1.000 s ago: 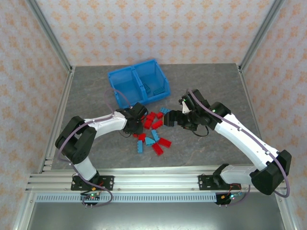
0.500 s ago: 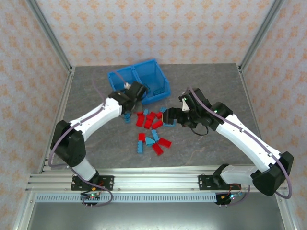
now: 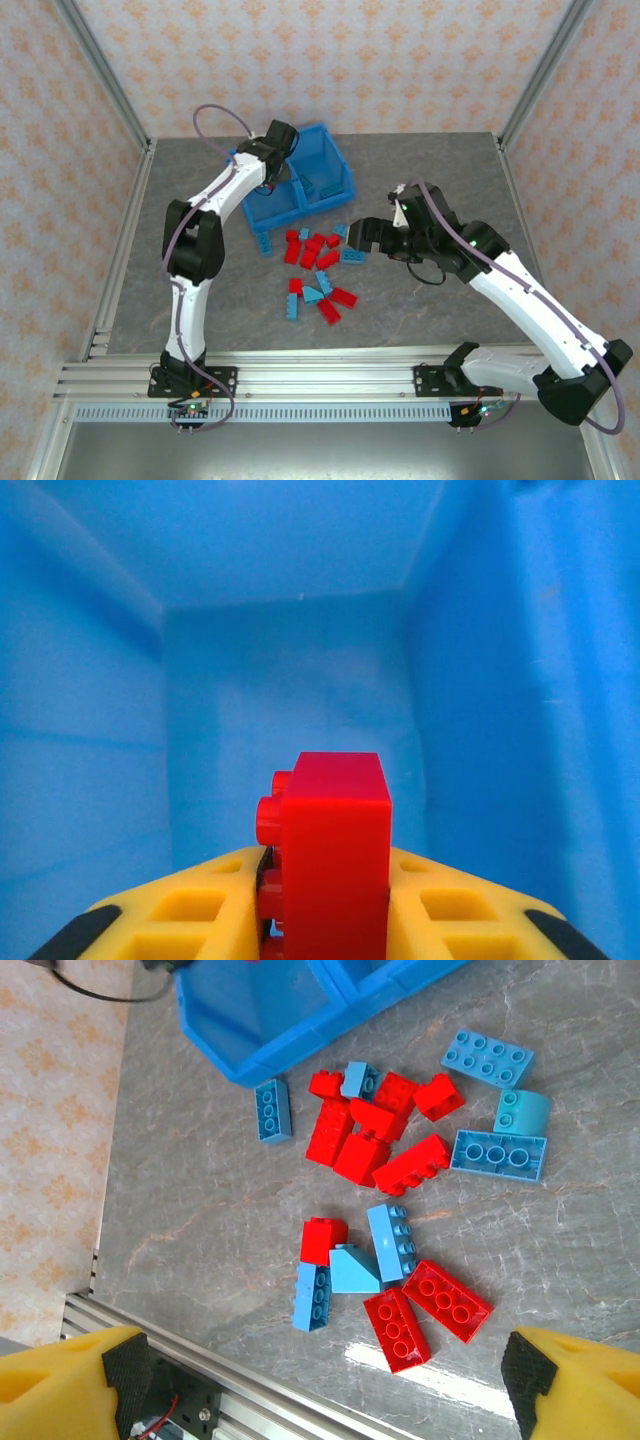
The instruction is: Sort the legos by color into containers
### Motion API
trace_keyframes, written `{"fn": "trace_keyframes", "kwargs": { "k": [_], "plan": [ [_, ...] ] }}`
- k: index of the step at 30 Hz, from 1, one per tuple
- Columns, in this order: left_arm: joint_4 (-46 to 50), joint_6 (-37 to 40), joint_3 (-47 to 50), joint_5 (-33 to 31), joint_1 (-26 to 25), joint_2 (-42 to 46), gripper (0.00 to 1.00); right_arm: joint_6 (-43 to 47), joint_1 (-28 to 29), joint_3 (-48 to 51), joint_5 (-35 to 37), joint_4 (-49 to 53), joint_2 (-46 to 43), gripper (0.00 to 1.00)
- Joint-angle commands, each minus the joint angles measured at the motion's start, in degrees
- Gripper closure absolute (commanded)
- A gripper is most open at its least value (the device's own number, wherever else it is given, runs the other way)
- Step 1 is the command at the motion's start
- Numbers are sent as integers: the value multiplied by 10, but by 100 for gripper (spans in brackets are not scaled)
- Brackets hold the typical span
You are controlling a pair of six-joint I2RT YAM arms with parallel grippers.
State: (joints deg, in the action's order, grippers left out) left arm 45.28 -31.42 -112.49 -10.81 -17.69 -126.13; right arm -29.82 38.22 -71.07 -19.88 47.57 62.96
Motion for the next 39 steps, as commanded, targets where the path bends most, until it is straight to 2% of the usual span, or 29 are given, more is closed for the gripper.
{"fn": "trace_keyframes", "kwargs": {
  "k": [1,3,7,11,12,15,17,19,21,23,25,28,31,34,37,39],
  "plan": [
    [33,-6,-34,9,3,14,61,-11,3,-1,28,1,-22,8],
    [32,-4,-36,15,4,23,53,-13,3,3,30,-1,-26,8],
    [25,-5,-8,30,3,76,46,-13,3,4,27,-6,-21,8],
    [-21,0,84,89,3,163,36,-12,3,4,23,-15,-11,8],
    [-44,4,121,114,3,211,32,-11,3,4,22,-19,-7,7],
    [-121,19,246,176,1,320,13,-7,3,5,18,-24,6,8],
    [-127,11,306,165,-2,385,1,-4,3,4,14,-27,18,7],
    [-103,-7,348,122,-10,441,0,1,3,0,6,-28,31,7],
    [-101,1,387,113,-17,484,0,3,3,-3,2,-28,42,7],
    [-73,-15,409,76,-24,514,0,5,3,-5,-4,-32,46,8],
    [-47,-40,429,47,-30,529,0,9,4,-9,-8,-31,63,7],
    [-63,-41,471,46,-39,532,0,10,3,-10,-11,-32,72,8],
    [-84,-69,494,65,-44,503,0,8,4,-12,-13,-31,74,7],
    [-90,-86,495,53,-59,451,1,7,4,-10,-9,-27,71,7],
    [-100,-90,485,43,-72,387,8,4,4,-4,-4,-23,62,7],
    [-98,-89,467,39,-76,338,8,2,4,2,-1,-21,55,7]
  ]
}}
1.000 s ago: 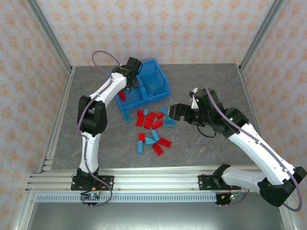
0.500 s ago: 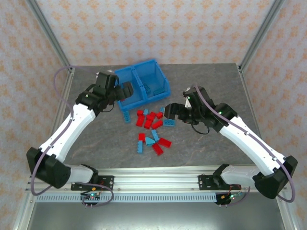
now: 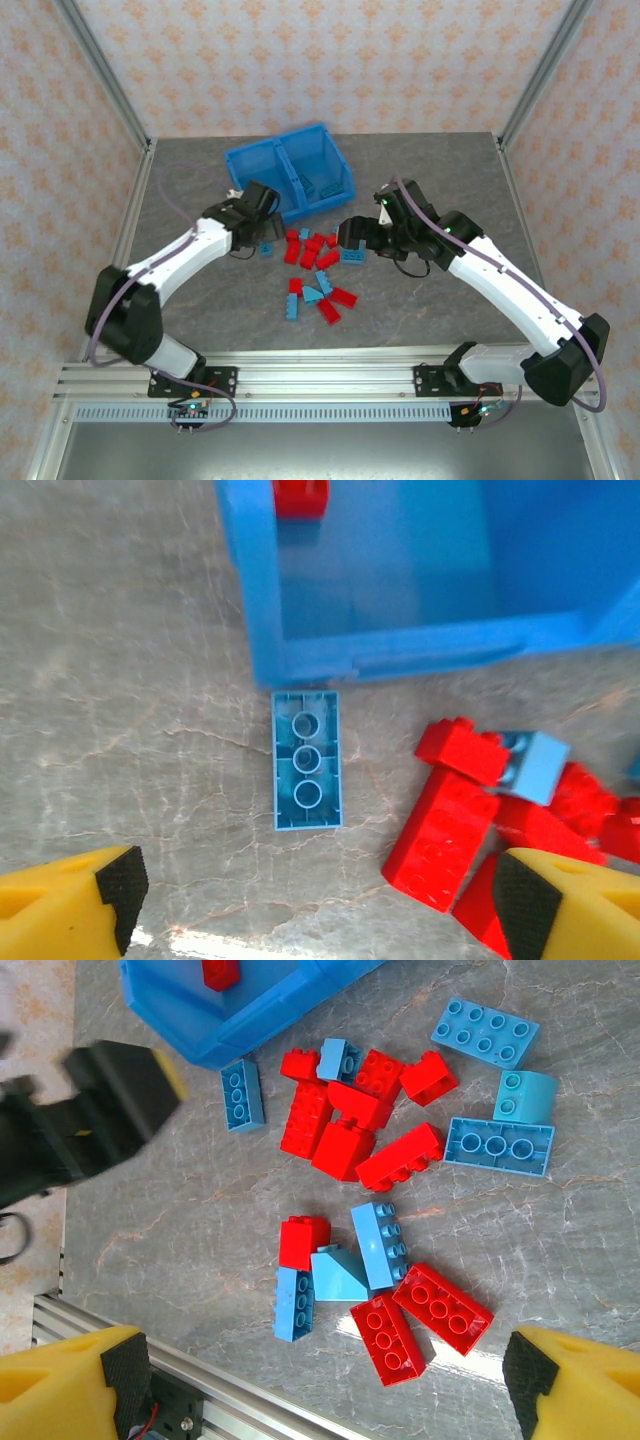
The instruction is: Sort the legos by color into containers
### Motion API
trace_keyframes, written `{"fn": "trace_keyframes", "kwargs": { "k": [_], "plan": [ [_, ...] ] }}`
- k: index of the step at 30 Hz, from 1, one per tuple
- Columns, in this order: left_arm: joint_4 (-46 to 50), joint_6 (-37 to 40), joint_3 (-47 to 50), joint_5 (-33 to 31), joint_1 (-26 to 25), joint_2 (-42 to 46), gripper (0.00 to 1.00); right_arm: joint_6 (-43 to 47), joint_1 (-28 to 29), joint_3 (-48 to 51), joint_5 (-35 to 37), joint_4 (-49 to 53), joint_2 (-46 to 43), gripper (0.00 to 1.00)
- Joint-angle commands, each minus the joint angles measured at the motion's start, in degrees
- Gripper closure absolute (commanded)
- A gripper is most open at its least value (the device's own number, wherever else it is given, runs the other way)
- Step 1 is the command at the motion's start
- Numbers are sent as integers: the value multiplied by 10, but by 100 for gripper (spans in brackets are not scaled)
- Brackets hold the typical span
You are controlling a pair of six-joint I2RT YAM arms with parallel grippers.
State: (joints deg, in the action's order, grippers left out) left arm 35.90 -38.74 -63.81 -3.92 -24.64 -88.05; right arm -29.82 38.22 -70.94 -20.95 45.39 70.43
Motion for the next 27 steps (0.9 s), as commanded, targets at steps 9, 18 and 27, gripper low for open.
{"fn": "trace_keyframes", "kwargs": {
  "k": [9,18,27],
  "plan": [
    [5,-19,-71,-71,-12,-169,22,-3,4,15,21,12,-47,7],
    [-33,-35,-44,-49,-12,-205,44,-7,4,8,20,22,-50,7],
    [-37,-26,-24,-27,-22,-126,97,-20,5,6,17,18,-50,7]
  ]
}}
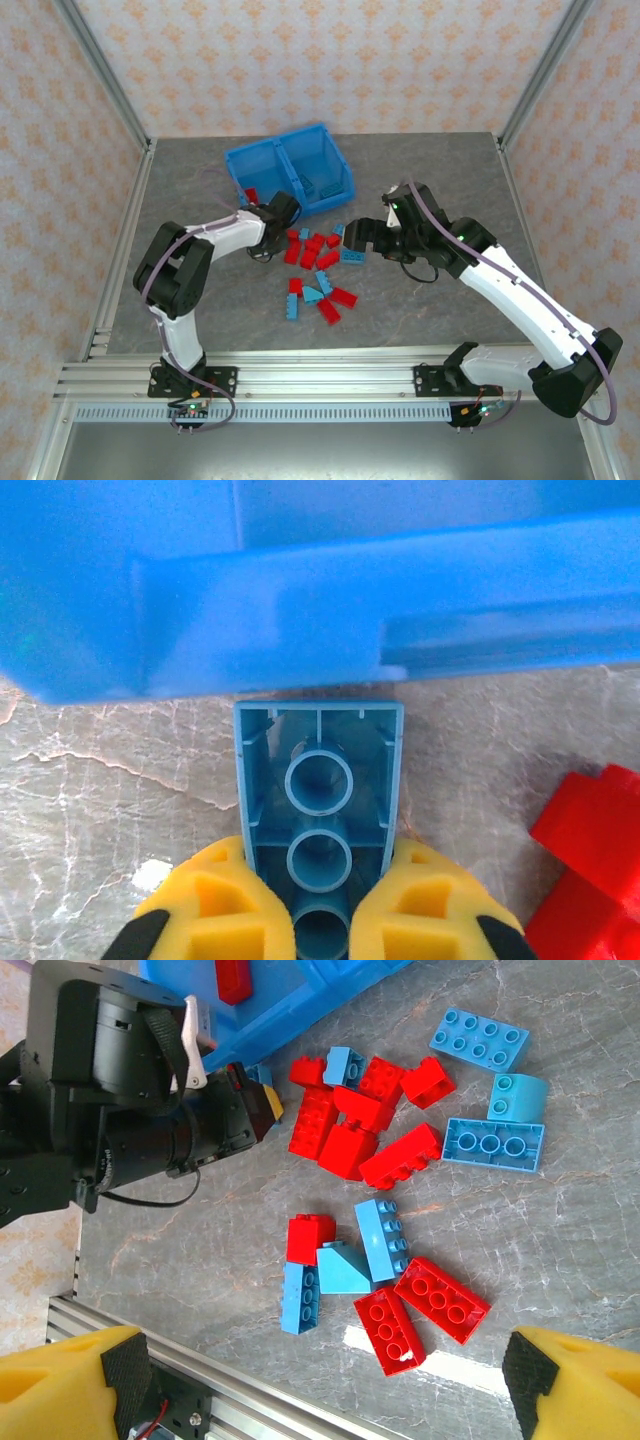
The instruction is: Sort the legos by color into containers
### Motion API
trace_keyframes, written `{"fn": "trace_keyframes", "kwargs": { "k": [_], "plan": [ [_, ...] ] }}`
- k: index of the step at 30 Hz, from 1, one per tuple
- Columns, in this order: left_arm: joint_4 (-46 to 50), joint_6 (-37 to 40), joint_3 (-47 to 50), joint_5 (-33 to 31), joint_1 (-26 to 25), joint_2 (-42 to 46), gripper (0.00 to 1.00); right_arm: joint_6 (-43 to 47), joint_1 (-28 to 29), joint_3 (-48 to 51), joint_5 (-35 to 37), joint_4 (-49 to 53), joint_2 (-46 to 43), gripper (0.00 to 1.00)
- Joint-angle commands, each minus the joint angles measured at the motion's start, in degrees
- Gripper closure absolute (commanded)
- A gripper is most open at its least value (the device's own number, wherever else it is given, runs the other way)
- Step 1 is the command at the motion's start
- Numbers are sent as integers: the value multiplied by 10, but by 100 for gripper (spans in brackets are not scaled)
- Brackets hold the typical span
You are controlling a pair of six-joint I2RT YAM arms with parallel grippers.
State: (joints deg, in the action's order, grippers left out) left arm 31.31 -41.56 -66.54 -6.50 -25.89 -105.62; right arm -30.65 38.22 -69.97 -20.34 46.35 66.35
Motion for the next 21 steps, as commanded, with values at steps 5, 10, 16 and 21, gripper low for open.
{"fn": "trace_keyframes", "kwargs": {
  "k": [5,10,16,21],
  "plan": [
    [33,12,-54,-8,-45,138,97,-17,6,-5,15,-3,-9,7],
    [56,51,-213,-28,-58,97,97,-23,5,-3,30,-12,-15,8],
    [92,86,-471,-59,-58,-112,99,-32,6,10,39,-11,-39,7],
    [153,84,-710,-68,-54,-293,98,-40,6,21,57,3,-71,7]
  ]
}}
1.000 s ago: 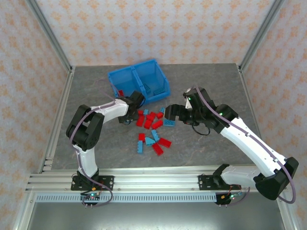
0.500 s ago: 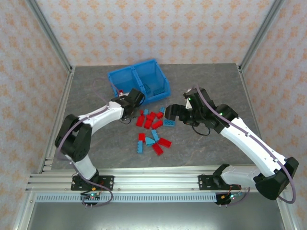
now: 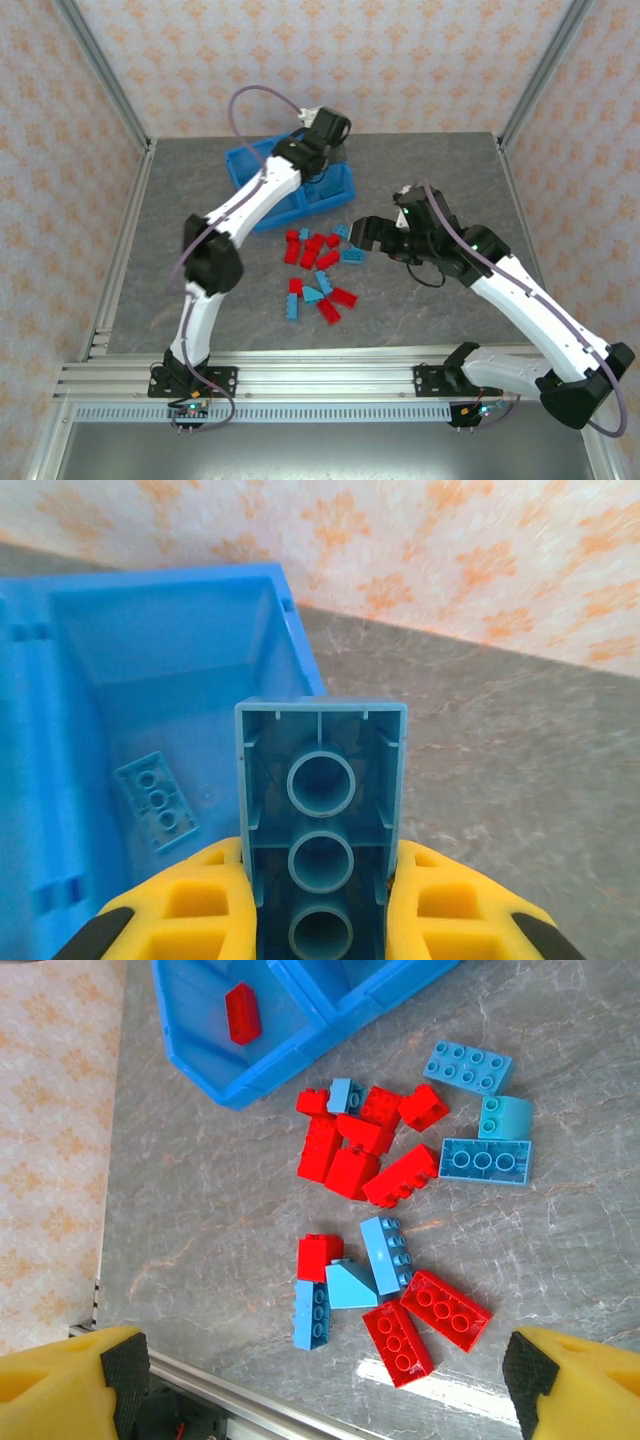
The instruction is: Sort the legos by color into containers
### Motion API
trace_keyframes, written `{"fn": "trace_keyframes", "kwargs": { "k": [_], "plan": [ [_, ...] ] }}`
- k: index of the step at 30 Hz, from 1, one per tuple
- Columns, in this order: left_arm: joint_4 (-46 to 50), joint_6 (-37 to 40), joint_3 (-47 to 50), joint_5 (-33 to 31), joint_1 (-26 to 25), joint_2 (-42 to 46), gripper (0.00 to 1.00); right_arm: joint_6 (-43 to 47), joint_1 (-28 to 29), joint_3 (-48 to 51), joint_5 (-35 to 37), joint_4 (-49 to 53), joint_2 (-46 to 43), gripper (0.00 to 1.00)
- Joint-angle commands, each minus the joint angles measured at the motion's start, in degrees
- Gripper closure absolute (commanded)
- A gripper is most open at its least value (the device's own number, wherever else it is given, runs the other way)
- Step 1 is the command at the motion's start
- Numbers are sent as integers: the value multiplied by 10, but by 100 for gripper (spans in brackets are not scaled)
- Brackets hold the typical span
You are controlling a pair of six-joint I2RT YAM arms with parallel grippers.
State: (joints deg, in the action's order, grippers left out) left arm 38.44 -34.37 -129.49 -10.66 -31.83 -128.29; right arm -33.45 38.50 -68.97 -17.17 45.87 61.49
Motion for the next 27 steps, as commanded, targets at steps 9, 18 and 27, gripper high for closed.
{"fn": "trace_keyframes", "kwargs": {
  "k": [9,18,27],
  "plan": [
    [88,8,-178,-32,10,-161,74,-8,3,11,29,29,-37,7],
    [58,4,-71,-26,9,-67,50,-11,3,20,25,18,-36,7],
    [-12,20,98,-10,-1,116,49,4,3,26,42,27,-31,7]
  ]
}}
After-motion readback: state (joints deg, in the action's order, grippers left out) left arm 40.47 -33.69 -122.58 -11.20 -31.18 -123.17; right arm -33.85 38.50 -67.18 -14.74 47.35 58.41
